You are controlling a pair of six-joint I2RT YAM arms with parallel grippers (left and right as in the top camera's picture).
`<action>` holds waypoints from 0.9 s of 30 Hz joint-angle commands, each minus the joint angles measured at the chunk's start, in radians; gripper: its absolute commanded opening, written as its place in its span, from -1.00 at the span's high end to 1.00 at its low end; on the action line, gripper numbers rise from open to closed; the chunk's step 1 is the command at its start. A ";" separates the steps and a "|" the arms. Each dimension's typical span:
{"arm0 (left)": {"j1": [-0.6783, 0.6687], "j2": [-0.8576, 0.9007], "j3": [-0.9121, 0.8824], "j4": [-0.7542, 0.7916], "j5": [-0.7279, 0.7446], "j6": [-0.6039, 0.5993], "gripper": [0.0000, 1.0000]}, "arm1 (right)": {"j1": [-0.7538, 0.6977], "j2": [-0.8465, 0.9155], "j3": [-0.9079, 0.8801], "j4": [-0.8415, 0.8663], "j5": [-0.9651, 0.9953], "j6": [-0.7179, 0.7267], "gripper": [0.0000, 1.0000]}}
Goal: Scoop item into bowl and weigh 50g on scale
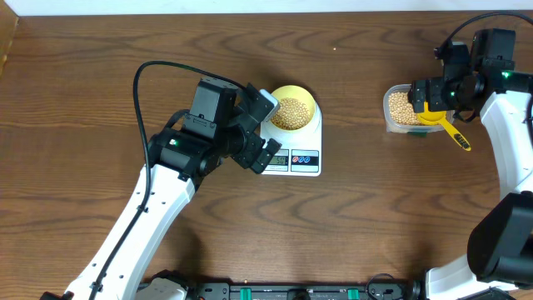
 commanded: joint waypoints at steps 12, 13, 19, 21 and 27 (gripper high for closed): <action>0.003 -0.032 -0.008 -0.017 0.009 0.017 -0.95 | -0.014 0.005 0.001 -0.002 -0.010 -0.003 -0.99; 0.003 -0.042 -0.008 -0.024 0.009 0.017 -0.95 | -0.014 0.005 0.001 -0.002 -0.010 -0.003 -0.99; 0.005 -0.116 -0.058 -0.055 0.005 0.017 -0.95 | -0.014 0.005 0.001 -0.002 -0.010 -0.003 -0.98; 0.005 -0.146 -0.091 -0.049 0.005 0.016 -0.95 | -0.014 0.005 0.001 -0.002 -0.010 -0.003 -0.98; 0.005 -0.267 -0.187 -0.010 -0.004 0.016 -0.95 | -0.014 0.005 0.001 -0.002 -0.010 -0.003 -0.99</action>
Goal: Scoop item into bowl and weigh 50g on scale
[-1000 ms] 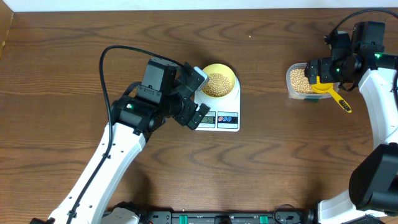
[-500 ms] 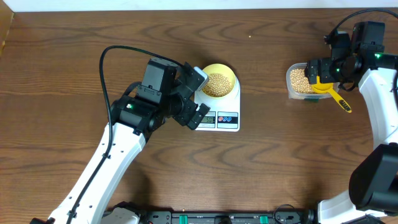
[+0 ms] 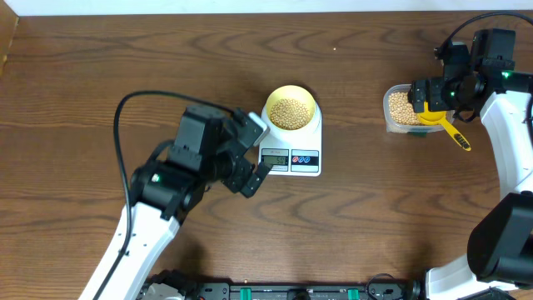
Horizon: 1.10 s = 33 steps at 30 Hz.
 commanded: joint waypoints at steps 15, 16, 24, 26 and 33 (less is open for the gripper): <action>0.063 -0.475 -0.394 0.221 -0.043 -0.066 -0.95 | -0.014 0.005 0.001 -0.002 -0.010 -0.003 -0.98; 0.068 -0.503 -0.421 0.239 -0.043 -0.066 -0.95 | -0.014 0.005 0.001 -0.002 -0.010 -0.003 -0.98; 0.112 -0.689 -0.623 0.419 -0.043 -0.066 -0.95 | -0.014 0.005 0.001 -0.002 -0.010 -0.003 -0.99; 0.124 -0.730 -0.673 0.473 -0.043 -0.067 -0.95 | -0.014 0.005 0.001 -0.002 -0.010 -0.003 -0.98; 0.165 -0.871 -0.836 0.639 -0.044 -0.076 -0.95 | -0.014 0.005 0.001 -0.002 -0.009 -0.003 -0.98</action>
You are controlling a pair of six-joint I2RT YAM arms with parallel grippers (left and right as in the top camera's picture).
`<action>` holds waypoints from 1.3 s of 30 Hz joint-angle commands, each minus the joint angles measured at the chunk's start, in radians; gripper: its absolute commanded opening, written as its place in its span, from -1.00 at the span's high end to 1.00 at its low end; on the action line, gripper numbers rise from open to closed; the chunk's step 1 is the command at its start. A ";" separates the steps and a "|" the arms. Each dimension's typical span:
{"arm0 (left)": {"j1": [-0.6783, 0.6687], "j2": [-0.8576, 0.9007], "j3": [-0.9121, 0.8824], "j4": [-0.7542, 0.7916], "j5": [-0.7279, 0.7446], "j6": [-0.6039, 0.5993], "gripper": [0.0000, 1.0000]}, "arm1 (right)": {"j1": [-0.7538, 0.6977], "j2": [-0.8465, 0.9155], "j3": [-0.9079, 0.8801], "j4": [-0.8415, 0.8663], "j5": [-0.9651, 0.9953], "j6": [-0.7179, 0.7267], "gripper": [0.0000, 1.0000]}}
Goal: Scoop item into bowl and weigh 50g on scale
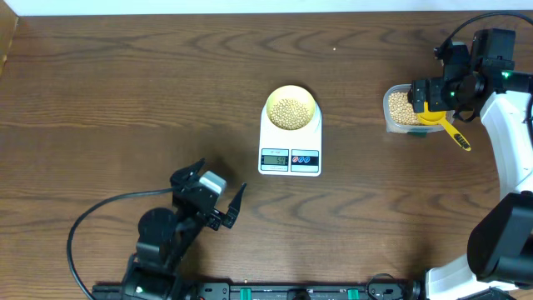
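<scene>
A yellow bowl [291, 109] full of beans sits on the white scale [290, 158], whose display faces the front edge. At the right stands a clear container of beans [400, 108], and a yellow scoop [445, 127] rests with its head at the container's right edge and its handle pointing front-right. My right gripper [428, 96] hovers over the scoop's head; its fingers hide the contact, so the hold is unclear. My left gripper [223, 177] is open and empty at the front left, well away from the scale.
The dark wooden table [125, 83] carries nothing else. A black cable [79, 225] loops beside the left arm near the front edge. The right arm's white links [508, 125] run along the right edge.
The left arm has drawn back from beside the scale's left front corner to the front edge of the table, gripper open. The right arm, scoop, bowl and scale have not moved.
The left gripper was at the bowl and the scale's left side. Then it was a little lower, at the scale's front-left corner. Now it is far back near the table's front edge. The right gripper stayed over the scoop at the container throughout.
</scene>
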 commanded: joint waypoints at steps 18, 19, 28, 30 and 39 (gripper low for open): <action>0.130 -0.289 -0.226 0.233 -0.087 -0.092 -0.95 | -0.014 0.005 0.001 -0.002 -0.008 -0.003 -0.99; 0.140 -0.295 -0.226 0.232 -0.087 -0.092 -0.95 | -0.014 0.005 0.001 -0.002 -0.009 -0.003 -0.99; 0.207 -0.318 -0.226 0.229 -0.138 -0.190 -0.95 | -0.014 0.005 0.001 -0.002 -0.009 -0.003 -0.99; 0.216 -0.318 -0.226 0.220 -0.159 -0.226 -0.95 | -0.014 0.005 0.001 -0.002 -0.009 -0.003 -0.99; 0.222 -0.318 -0.226 0.101 -0.188 -0.241 -0.95 | -0.014 0.005 0.001 -0.002 -0.009 -0.003 -0.99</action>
